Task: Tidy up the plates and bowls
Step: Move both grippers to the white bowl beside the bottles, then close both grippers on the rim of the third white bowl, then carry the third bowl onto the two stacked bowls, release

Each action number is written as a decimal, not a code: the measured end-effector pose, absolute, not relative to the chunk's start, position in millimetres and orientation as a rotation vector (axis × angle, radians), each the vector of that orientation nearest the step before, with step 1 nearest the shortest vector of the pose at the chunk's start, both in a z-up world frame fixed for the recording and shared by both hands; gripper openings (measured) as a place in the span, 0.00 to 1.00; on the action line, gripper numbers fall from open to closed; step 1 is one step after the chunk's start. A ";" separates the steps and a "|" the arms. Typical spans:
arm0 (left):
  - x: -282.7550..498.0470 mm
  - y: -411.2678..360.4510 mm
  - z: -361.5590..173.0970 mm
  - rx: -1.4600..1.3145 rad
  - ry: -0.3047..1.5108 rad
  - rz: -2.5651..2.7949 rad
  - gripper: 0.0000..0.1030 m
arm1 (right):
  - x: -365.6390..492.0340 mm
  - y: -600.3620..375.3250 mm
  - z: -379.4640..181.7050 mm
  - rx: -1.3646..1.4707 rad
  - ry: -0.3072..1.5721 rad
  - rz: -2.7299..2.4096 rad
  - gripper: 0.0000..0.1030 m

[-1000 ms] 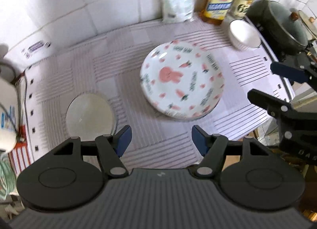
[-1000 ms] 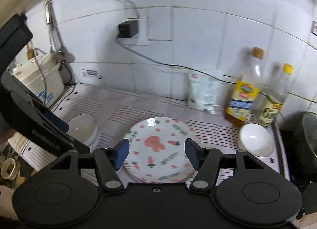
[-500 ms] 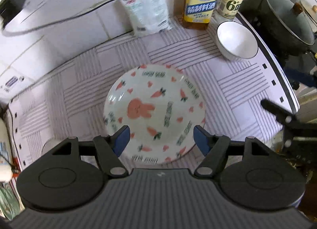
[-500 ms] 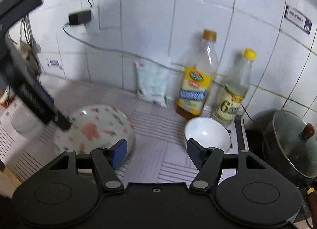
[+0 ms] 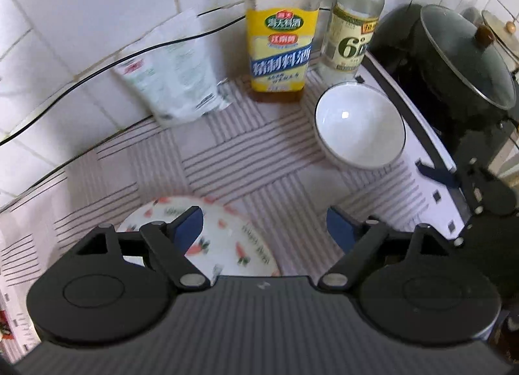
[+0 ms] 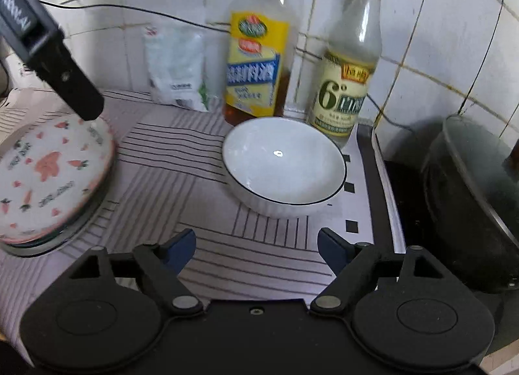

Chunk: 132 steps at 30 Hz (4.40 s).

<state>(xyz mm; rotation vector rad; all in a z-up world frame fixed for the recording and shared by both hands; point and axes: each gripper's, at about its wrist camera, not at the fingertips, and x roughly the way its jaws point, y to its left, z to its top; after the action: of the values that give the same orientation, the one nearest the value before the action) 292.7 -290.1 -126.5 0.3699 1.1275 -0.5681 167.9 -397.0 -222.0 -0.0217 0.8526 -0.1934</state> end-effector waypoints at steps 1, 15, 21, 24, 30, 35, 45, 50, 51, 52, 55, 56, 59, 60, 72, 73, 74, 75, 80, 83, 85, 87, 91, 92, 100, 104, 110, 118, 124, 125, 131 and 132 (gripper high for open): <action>297.3 -295.2 -131.8 0.348 1.128 -0.574 0.81 | 172.2 -403.6 -226.9 0.012 0.849 -0.199 0.84; 339.4 -352.9 -188.1 0.212 1.175 -0.614 0.81 | 197.8 -432.1 -265.7 0.043 0.724 -0.222 0.92; 348.8 -374.3 -213.0 0.254 1.144 -0.603 0.75 | 206.4 -431.2 -272.4 0.034 0.692 -0.203 0.94; 354.6 -375.6 -224.0 0.235 1.156 -0.584 0.61 | 207.9 -429.3 -275.7 0.018 0.664 -0.212 0.95; 360.0 -365.4 -230.5 0.154 1.202 -0.609 0.15 | 205.3 -422.6 -273.6 0.006 0.635 -0.211 0.95; 350.7 -361.6 -226.2 0.192 1.164 -0.604 0.09 | 206.9 -413.0 -268.5 -0.009 0.621 -0.187 0.95; 330.3 -313.2 -173.8 0.215 1.059 -0.558 0.10 | 206.1 -375.3 -230.0 -0.064 0.549 -0.096 0.95; 328.1 -259.9 -139.6 0.174 1.025 -0.521 0.11 | 212.8 -336.6 -202.6 -0.114 0.493 -0.023 0.95; 327.0 -248.4 -133.8 0.163 1.019 -0.511 0.11 | 213.9 -325.8 -197.3 -0.126 0.480 -0.007 0.95; 326.1 -233.9 -127.4 0.148 1.017 -0.495 0.11 | 215.2 -316.0 -192.6 -0.133 0.471 0.009 0.95; 321.8 -195.8 -111.8 0.118 1.025 -0.451 0.11 | 220.2 -285.0 -180.2 -0.148 0.461 0.071 0.95; 319.7 -181.6 -106.7 0.111 1.023 -0.438 0.11 | 221.9 -273.0 -175.5 -0.154 0.459 0.091 0.95; 314.0 -141.6 -93.5 0.093 1.032 -0.395 0.11 | 225.4 -238.3 -164.9 -0.178 0.443 0.150 0.95; 311.8 -128.0 -89.1 0.093 1.037 -0.383 0.11 | 226.4 -226.6 -161.7 -0.177 0.443 0.170 0.95; 267.9 13.3 -56.3 0.091 1.041 -0.285 0.13 | 233.4 -109.1 -144.5 -0.200 0.451 0.329 0.95; 264.7 24.5 -54.9 0.087 1.041 -0.279 0.13 | 234.1 -100.8 -143.2 -0.203 0.454 0.338 0.95; 262.7 31.2 -54.7 0.086 1.040 -0.275 0.13 | 234.6 -91.2 -142.5 -0.205 0.459 0.346 0.95; 260.0 40.9 -54.4 0.086 1.040 -0.270 0.13 | 233.3 -83.1 -142.2 -0.205 0.464 0.352 0.95; 249.9 80.9 -60.2 0.078 1.047 -0.250 0.13 | 232.1 -41.3 -144.6 -0.209 0.494 0.380 0.95; 249.2 98.6 -71.7 0.077 1.069 -0.237 0.13 | 236.2 -19.9 -152.5 -0.218 0.525 0.390 0.95; 251.3 107.2 -82.4 0.078 1.098 -0.233 0.13 | 238.2 -10.0 -160.4 -0.223 0.556 0.397 0.95; 254.5 113.1 -92.9 0.066 1.126 -0.234 0.13 | 241.9 -5.5 -167.0 -0.212 0.589 0.411 0.95; 259.6 123.4 -114.0 0.059 1.170 -0.235 0.13 | 246.3 -4.3 -181.2 -0.180 0.648 0.442 0.95; 260.8 125.3 -118.3 0.059 1.178 -0.235 0.13 | 247.9 -4.5 -185.2 -0.170 0.662 0.447 0.95; 280.2 124.7 -151.0 0.045 1.237 -0.251 0.13 | 261.5 -12.6 -205.1 -0.095 0.776 0.447 0.95; 287.3 120.8 -161.9 0.055 1.264 -0.272 0.13 | 265.3 -14.6 -210.5 -0.098 0.832 0.440 0.95; 294.8 117.8 -169.7 0.077 1.288 -0.282 0.14 | 272.3 -6.2 -211.9 -0.162 0.901 0.401 0.94; 298.2 118.2 -176.6 0.075 1.315 -0.267 0.18 | 275.8 13.7 -214.0 -0.310 0.937 0.337 0.93; 299.6 119.5 -179.7 0.054 1.320 -0.266 0.17 | 278.2 22.3 -210.9 -0.351 0.983 0.287 0.94; 299.3 119.3 -180.5 0.054 1.319 -0.267 0.17 | 278.7 23.0 -210.2 -0.357 0.993 0.280 0.94; 297.8 119.2 -183.7 0.024 1.307 -0.254 0.14 | 280.0 16.8 -208.7 -0.354 1.013 0.289 0.95; 297.1 118.8 -183.8 0.026 1.302 -0.251 0.14 | 279.1 17.4 -209.1 -0.374 1.008 0.291 0.95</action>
<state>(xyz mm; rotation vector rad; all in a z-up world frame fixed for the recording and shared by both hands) 297.1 118.8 -183.8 0.0260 1.3024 -0.2512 279.1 17.4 -209.1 -0.3736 1.0077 0.2911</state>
